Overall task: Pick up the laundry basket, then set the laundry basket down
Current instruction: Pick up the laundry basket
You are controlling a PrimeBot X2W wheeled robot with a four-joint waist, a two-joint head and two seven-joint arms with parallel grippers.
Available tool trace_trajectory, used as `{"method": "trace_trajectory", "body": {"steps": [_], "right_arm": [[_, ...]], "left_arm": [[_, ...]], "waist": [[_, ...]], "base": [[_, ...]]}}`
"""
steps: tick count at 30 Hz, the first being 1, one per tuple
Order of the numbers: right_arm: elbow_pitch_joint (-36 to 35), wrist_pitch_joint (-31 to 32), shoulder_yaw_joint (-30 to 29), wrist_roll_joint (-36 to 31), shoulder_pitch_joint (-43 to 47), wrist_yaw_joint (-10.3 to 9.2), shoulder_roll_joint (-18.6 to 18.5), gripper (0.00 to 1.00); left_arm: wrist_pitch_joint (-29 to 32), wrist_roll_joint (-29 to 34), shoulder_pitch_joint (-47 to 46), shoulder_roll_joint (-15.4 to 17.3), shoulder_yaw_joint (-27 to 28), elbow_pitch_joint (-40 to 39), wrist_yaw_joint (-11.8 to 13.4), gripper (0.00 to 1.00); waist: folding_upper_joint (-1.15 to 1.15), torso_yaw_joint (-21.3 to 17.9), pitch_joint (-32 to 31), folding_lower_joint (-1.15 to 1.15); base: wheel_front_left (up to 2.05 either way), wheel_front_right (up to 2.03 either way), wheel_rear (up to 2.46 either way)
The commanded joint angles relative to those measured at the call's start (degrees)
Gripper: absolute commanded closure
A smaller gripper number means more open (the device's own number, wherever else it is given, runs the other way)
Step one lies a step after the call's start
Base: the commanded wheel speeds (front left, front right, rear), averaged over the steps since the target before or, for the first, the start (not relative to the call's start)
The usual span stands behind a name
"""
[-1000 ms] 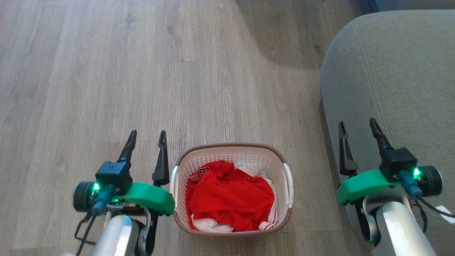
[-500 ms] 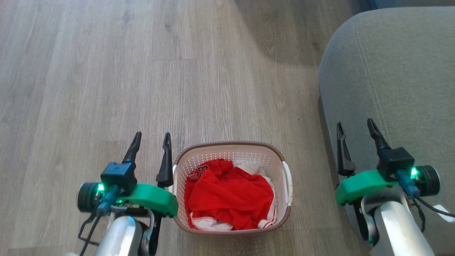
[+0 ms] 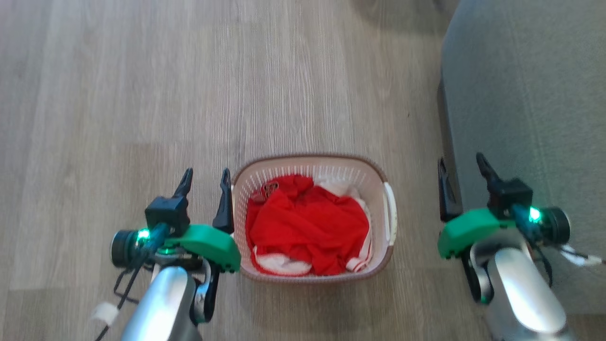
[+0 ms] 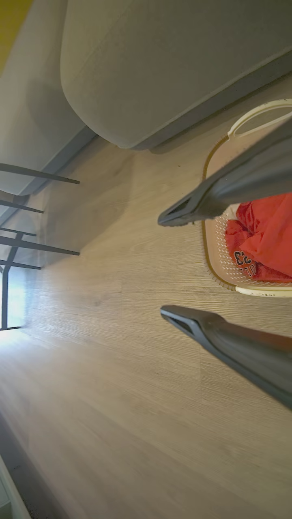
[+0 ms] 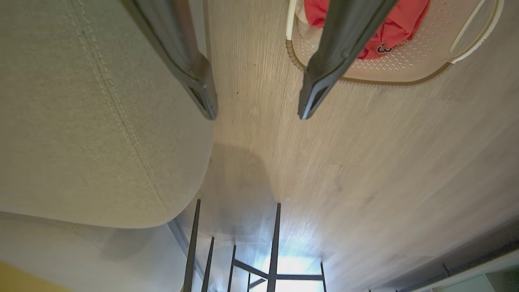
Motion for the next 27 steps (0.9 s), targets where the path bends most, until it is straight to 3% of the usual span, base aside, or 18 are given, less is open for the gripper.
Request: {"method": "trace_trajectory", "body": {"steps": [1, 11, 19, 27], "right_arm": [[-0.48, -0.33, 1.49, -0.41, -3.2, 0.41, -0.01, 0.0], [12.08, -0.33, 3.66, 2.26, -12.54, 0.41, -0.02, 0.0], [24.19, 2.29, 6.86, 4.91, -20.66, 0.41, -0.01, 0.0], [31.6, 3.49, 11.5, 9.0, -26.66, 0.41, 0.0, 0.0]], "left_arm": [[-0.46, -0.29, -2.93, 0.13, 1.32, -0.11, -0.06, 0.0], [-0.46, -1.76, -13.78, 0.13, -1.19, 15.97, -2.28, 0.0], [-0.46, -5.51, -22.51, 0.13, -3.94, 28.51, -4.22, 0.0], [-0.46, -11.97, -29.12, 0.13, -9.25, 37.8, -7.09, 0.0]], "waist": [[0.0, 0.14, 3.94, 0.0], [0.0, 1.03, 15.42, 0.0], [0.0, 1.36, 22.58, 0.0], [0.0, 1.87, 28.06, 0.0]], "base": [[0.0, 0.0, 0.0], [0.0, 0.0, 0.0], [0.0, 0.0, 0.0], [0.0, 0.0, 0.0]]}}
